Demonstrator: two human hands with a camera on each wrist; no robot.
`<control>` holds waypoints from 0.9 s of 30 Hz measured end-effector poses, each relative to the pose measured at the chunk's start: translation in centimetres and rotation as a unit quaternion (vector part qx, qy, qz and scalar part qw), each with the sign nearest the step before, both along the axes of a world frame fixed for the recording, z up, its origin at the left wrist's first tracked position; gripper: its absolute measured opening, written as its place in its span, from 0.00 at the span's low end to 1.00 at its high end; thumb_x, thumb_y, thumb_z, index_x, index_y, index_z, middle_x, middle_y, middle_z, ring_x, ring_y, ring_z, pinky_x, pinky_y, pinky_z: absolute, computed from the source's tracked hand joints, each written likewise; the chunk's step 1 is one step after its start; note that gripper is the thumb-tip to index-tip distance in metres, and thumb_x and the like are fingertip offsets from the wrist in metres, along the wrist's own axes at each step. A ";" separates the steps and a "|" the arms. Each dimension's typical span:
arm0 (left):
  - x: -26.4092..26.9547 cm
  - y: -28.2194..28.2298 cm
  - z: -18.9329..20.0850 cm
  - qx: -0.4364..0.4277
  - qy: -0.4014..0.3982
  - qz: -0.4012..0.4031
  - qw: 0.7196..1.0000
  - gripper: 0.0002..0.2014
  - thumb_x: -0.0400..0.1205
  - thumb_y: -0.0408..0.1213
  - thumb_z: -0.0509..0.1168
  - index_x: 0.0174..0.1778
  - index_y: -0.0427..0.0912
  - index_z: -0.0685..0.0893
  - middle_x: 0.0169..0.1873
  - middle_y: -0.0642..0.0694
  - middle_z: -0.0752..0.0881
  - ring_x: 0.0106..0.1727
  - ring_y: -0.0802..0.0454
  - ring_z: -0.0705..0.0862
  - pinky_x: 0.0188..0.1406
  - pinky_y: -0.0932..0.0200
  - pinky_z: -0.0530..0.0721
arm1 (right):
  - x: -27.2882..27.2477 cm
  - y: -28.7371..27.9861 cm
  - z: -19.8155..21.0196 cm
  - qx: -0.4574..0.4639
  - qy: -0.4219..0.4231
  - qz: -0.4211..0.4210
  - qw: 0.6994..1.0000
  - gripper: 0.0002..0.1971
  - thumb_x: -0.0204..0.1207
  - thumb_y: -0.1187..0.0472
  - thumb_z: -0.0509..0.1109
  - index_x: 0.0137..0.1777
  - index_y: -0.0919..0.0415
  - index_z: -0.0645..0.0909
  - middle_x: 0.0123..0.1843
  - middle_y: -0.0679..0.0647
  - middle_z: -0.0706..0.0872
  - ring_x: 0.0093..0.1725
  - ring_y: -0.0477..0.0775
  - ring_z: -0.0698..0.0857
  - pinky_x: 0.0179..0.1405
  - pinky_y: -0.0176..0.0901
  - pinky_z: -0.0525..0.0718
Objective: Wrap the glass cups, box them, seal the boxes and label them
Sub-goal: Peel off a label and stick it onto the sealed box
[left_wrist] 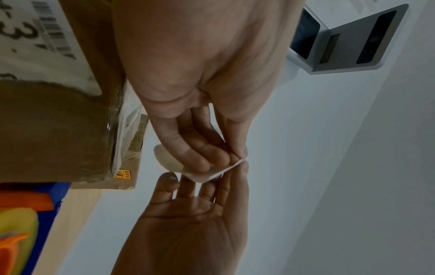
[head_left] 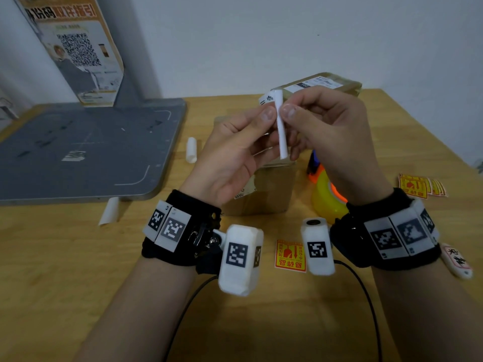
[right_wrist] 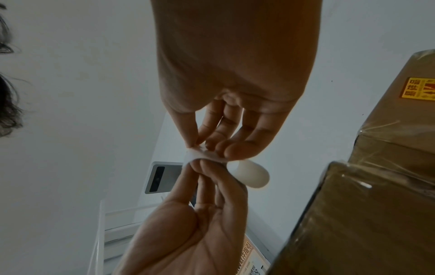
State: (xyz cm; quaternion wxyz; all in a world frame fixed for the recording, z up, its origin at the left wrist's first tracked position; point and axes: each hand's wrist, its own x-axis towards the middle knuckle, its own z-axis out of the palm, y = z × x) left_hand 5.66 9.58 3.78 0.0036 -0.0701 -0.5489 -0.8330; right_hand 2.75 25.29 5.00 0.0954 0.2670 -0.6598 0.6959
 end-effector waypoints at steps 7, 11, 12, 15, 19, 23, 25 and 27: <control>-0.2 0.2 -0.2 -0.007 0.014 0.019 1.000 0.12 0.89 0.35 0.64 0.60 0.32 0.87 0.38 0.40 0.84 0.55 0.35 0.77 0.65 0.33 0.76 | 0.1 0.0 0.0 0.007 0.002 -0.003 1.000 0.02 0.83 0.68 0.73 0.48 0.66 0.86 0.33 0.57 0.91 0.30 0.61 0.85 0.23 0.46 0.85; 0.2 0.7 0.1 -0.048 0.050 0.062 0.996 0.13 0.84 0.37 0.69 0.60 0.33 0.90 0.44 0.33 0.82 0.46 0.40 0.79 0.46 0.49 0.81 | 0.0 0.0 0.0 0.010 0.008 -0.012 1.000 0.03 0.81 0.66 0.77 0.47 0.66 0.87 0.33 0.63 0.89 0.30 0.61 0.86 0.23 0.49 0.86; 0.3 0.7 0.2 -0.070 0.060 0.081 0.993 0.13 0.82 0.38 0.71 0.58 0.34 0.91 0.41 0.35 0.83 0.42 0.45 0.79 0.40 0.55 0.79 | 0.0 0.0 0.0 0.014 0.010 -0.018 1.000 0.04 0.80 0.65 0.78 0.46 0.65 0.87 0.32 0.60 0.89 0.30 0.58 0.86 0.23 0.50 0.86; 0.3 0.7 0.2 -0.141 0.110 0.140 0.974 0.07 0.84 0.35 0.72 0.53 0.38 0.93 0.33 0.48 0.87 0.36 0.58 0.81 0.35 0.64 0.79 | -0.1 0.0 -0.2 0.025 0.016 -0.035 0.999 0.06 0.78 0.63 0.81 0.44 0.62 0.86 0.31 0.58 0.88 0.29 0.55 0.86 0.23 0.53 0.87; 0.3 0.7 0.2 -0.161 0.123 0.155 0.967 0.06 0.85 0.35 0.72 0.52 0.37 0.93 0.35 0.45 0.89 0.39 0.53 0.85 0.35 0.59 0.82 | -0.2 0.1 -0.2 0.029 0.023 -0.040 0.999 0.06 0.78 0.64 0.80 0.46 0.65 0.86 0.33 0.62 0.89 0.29 0.56 0.87 0.23 0.55 0.87; 0.5 0.7 0.3 -0.133 0.099 0.115 0.979 0.06 0.87 0.34 0.68 0.53 0.36 0.90 0.38 0.41 0.89 0.42 0.44 0.87 0.39 0.51 0.85 | -0.1 0.2 -0.1 0.040 0.033 -0.034 0.998 0.06 0.77 0.63 0.81 0.47 0.64 0.87 0.32 0.52 0.90 0.28 0.51 0.87 0.23 0.51 0.87; 0.7 0.7 0.4 -0.125 0.103 0.105 0.981 0.07 0.89 0.33 0.64 0.51 0.38 0.87 0.41 0.38 0.89 0.42 0.42 0.88 0.38 0.50 0.86 | 0.0 0.3 -0.1 0.051 0.042 -0.036 0.997 0.06 0.77 0.62 0.82 0.46 0.62 0.88 0.31 0.53 0.89 0.27 0.49 0.86 0.22 0.50 0.86; 0.9 0.6 0.5 -0.120 0.110 0.094 0.982 0.09 0.91 0.34 0.61 0.49 0.41 0.85 0.45 0.35 0.89 0.43 0.41 0.89 0.37 0.52 0.86 | -0.1 0.4 -0.1 0.062 0.050 -0.040 0.996 0.06 0.76 0.63 0.82 0.46 0.63 0.88 0.33 0.59 0.89 0.26 0.49 0.85 0.21 0.50 0.83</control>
